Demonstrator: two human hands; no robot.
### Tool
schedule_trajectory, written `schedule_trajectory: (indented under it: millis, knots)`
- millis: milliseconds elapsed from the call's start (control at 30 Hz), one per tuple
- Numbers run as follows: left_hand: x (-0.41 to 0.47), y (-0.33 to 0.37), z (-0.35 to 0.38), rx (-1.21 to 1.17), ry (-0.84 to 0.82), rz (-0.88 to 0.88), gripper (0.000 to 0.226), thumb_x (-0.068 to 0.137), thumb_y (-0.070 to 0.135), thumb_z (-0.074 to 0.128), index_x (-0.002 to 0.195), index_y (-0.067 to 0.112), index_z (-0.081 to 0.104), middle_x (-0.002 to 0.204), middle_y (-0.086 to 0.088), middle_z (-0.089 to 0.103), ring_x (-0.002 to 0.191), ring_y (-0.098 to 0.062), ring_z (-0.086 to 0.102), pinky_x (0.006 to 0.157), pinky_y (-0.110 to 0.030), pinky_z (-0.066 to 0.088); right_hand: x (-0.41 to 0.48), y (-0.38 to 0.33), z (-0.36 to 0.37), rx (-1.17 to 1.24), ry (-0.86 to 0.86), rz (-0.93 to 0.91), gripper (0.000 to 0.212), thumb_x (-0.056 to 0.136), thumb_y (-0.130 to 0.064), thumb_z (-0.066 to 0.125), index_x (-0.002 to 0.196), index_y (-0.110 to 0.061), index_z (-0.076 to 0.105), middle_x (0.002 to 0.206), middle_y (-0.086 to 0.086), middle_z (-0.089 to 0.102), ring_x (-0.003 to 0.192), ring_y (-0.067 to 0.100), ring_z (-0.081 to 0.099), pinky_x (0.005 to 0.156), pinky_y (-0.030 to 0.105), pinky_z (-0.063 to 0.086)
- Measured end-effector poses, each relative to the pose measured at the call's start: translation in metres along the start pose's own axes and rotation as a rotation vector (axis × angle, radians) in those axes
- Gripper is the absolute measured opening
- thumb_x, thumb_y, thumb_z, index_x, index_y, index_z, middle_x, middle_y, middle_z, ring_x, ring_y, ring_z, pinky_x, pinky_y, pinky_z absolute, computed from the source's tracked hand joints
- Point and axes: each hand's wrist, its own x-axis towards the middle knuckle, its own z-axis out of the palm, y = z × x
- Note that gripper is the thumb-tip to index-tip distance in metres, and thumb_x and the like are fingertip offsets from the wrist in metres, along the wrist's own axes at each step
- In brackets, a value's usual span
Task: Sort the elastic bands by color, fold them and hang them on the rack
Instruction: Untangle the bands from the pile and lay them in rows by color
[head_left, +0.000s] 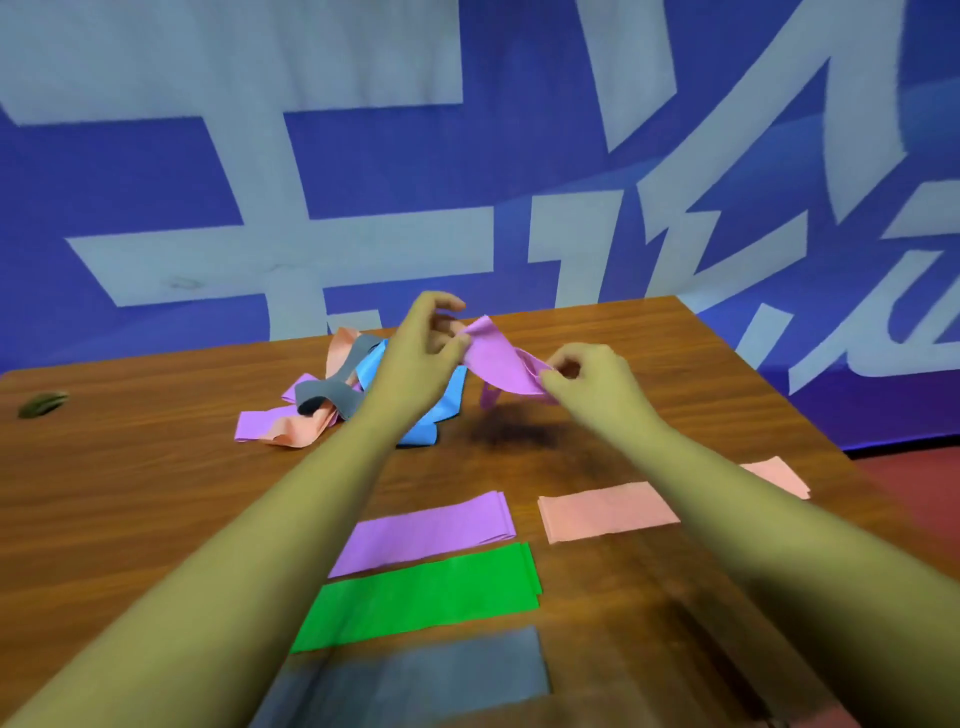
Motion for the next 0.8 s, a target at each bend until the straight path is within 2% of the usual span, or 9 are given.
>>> schedule_trajectory:
  millis: [67, 133, 233, 333, 433, 500, 600, 700, 800]
  knots:
    - [-0.009, 0.041, -0.014, -0.003, -0.015, 0.07, 0.025, 0.093, 0.003, 0.058, 0.112, 0.017, 0.053, 0.09, 0.002, 0.06, 0.07, -0.01, 0.058, 0.058, -0.014, 0.045, -0.016, -0.014, -0.011, 0.134, -0.148, 0.079, 0.017, 0.083, -0.024, 0.073, 0.083, -0.008, 0.075, 0.083, 0.009, 0.073, 0.074, 0.015, 0.063, 0.066, 0.028, 0.046]
    - [-0.017, 0.078, -0.027, 0.048, -0.044, 0.134, 0.024, 0.092, 0.003, 0.059, 0.11, 0.018, 0.056, 0.091, 0.003, 0.062, 0.074, -0.007, 0.061, 0.064, -0.014, 0.048, -0.029, -0.029, -0.023, 0.199, -0.23, 0.136, 0.032, 0.075, -0.036, 0.081, 0.087, -0.007, 0.074, 0.085, 0.01, 0.073, 0.074, 0.013, 0.063, 0.068, 0.031, 0.05]
    - [-0.027, 0.121, -0.046, 0.133, -0.085, 0.228, 0.025, 0.088, 0.002, 0.062, 0.105, 0.02, 0.057, 0.093, 0.002, 0.065, 0.077, -0.006, 0.062, 0.07, -0.015, 0.049, -0.043, -0.066, -0.049, 0.231, -0.107, 0.036, 0.043, 0.069, -0.037, 0.086, 0.1, -0.012, 0.071, 0.094, 0.001, 0.071, 0.08, 0.007, 0.063, 0.07, 0.022, 0.049]
    - [-0.039, 0.154, -0.061, 0.134, -0.119, 0.283, 0.025, 0.087, 0.002, 0.065, 0.104, 0.018, 0.058, 0.094, 0.001, 0.065, 0.073, -0.006, 0.061, 0.07, -0.019, 0.05, -0.054, -0.115, -0.079, 0.362, -0.096, -0.157, 0.034, 0.078, -0.028, 0.081, 0.107, -0.014, 0.07, 0.1, 0.0, 0.071, 0.086, 0.006, 0.064, 0.074, 0.022, 0.052]
    - [-0.047, 0.174, -0.076, 0.101, -0.104, 0.285, 0.025, 0.086, 0.005, 0.069, 0.102, 0.02, 0.059, 0.09, 0.003, 0.066, 0.074, -0.007, 0.062, 0.072, -0.019, 0.051, -0.067, -0.154, -0.099, 0.349, -0.141, -0.292, 0.018, 0.085, -0.016, 0.074, 0.098, -0.004, 0.071, 0.085, 0.007, 0.068, 0.074, 0.011, 0.06, 0.067, 0.027, 0.052]
    - [-0.052, 0.181, -0.085, -0.008, -0.059, 0.246, 0.023, 0.086, 0.006, 0.07, 0.102, 0.02, 0.06, 0.088, 0.003, 0.067, 0.078, -0.009, 0.064, 0.076, -0.02, 0.051, -0.071, -0.173, -0.105, 0.312, -0.119, -0.33, 0.016, 0.086, -0.014, 0.072, 0.092, 0.0, 0.07, 0.077, 0.008, 0.066, 0.069, 0.01, 0.058, 0.064, 0.026, 0.05]
    - [-0.066, 0.179, -0.091, -0.28, -0.073, 0.095, 0.021, 0.089, 0.011, 0.068, 0.109, 0.013, 0.063, 0.083, 0.005, 0.068, 0.083, -0.011, 0.065, 0.08, -0.029, 0.051, -0.073, -0.193, -0.111, 0.363, -0.125, -0.333, 0.016, 0.088, -0.017, 0.07, 0.092, -0.001, 0.069, 0.079, 0.004, 0.067, 0.07, 0.008, 0.059, 0.066, 0.025, 0.051]
    - [-0.083, 0.163, -0.089, -0.282, -0.121, 0.048, 0.017, 0.09, 0.019, 0.066, 0.106, 0.014, 0.07, 0.092, -0.001, 0.07, 0.087, -0.015, 0.063, 0.084, -0.037, 0.052, -0.076, -0.208, -0.114, 0.526, -0.151, -0.314, 0.01, 0.091, -0.012, 0.066, 0.088, -0.003, 0.068, 0.078, 0.001, 0.066, 0.072, 0.011, 0.06, 0.064, 0.023, 0.052]
    - [-0.095, 0.155, -0.087, -0.299, 0.01, 0.076, 0.009, 0.092, 0.017, 0.064, 0.095, 0.015, 0.072, 0.091, 0.0, 0.072, 0.085, -0.013, 0.063, 0.082, -0.036, 0.05, -0.079, -0.213, -0.109, 0.646, -0.159, -0.245, 0.016, 0.091, -0.01, 0.066, 0.076, -0.014, 0.062, 0.071, -0.002, 0.06, 0.068, 0.013, 0.057, 0.057, 0.021, 0.05]
